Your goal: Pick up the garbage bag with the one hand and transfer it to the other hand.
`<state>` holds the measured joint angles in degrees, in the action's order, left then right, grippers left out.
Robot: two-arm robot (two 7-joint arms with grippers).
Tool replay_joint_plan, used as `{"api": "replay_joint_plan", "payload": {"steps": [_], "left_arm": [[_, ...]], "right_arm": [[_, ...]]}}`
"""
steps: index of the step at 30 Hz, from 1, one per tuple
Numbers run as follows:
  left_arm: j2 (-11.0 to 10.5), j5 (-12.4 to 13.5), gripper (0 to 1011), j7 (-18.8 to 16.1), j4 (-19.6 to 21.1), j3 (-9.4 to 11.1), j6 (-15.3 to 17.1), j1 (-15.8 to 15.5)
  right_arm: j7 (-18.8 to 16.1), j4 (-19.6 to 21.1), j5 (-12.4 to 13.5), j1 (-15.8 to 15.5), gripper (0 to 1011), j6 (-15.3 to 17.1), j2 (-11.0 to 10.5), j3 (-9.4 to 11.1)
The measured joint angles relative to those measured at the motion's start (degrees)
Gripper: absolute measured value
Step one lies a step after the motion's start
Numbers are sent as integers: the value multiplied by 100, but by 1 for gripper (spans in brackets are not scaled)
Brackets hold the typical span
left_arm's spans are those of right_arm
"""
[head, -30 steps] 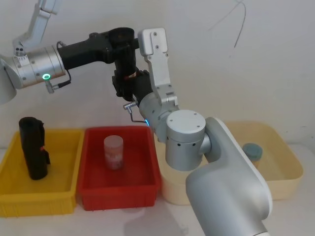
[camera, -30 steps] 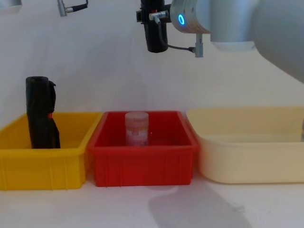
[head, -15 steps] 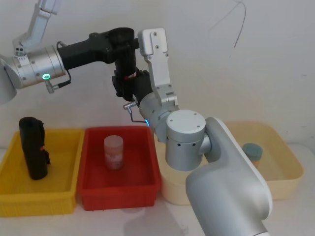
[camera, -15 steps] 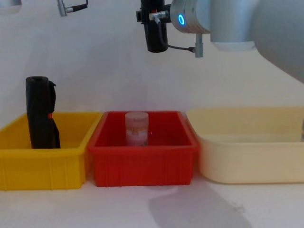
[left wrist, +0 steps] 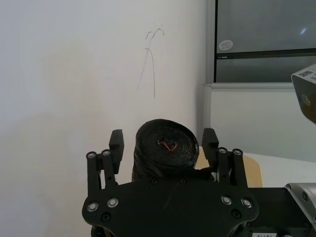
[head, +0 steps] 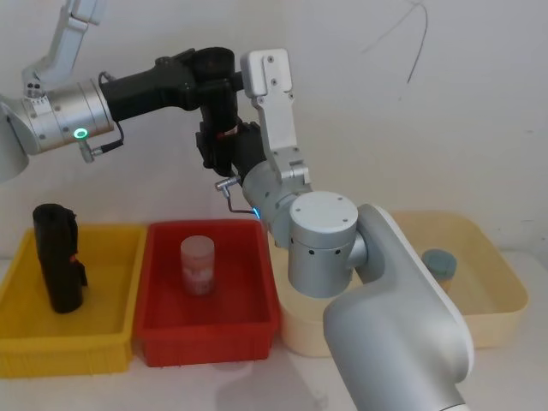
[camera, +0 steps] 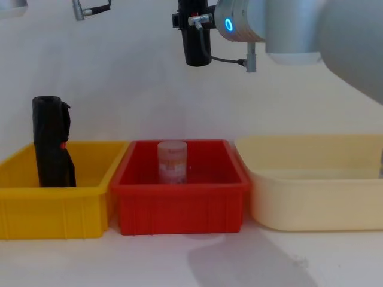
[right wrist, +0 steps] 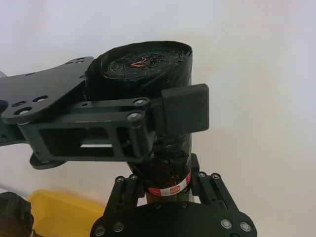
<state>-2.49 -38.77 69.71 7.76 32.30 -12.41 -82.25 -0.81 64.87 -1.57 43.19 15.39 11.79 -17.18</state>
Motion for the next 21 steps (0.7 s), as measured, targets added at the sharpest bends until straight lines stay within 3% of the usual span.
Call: {"api": "replay_joint_plan", "payload": {"steps": [4, 21], "left_arm": [[0, 0, 1001, -1, 0, -1, 0, 0], [0, 0, 1001, -1, 0, 0, 0, 0]], "right_arm": [[73, -17, -48, 13, 488, -46, 5, 15], [741, 73, -358, 9, 488, -136, -115, 298]]}}
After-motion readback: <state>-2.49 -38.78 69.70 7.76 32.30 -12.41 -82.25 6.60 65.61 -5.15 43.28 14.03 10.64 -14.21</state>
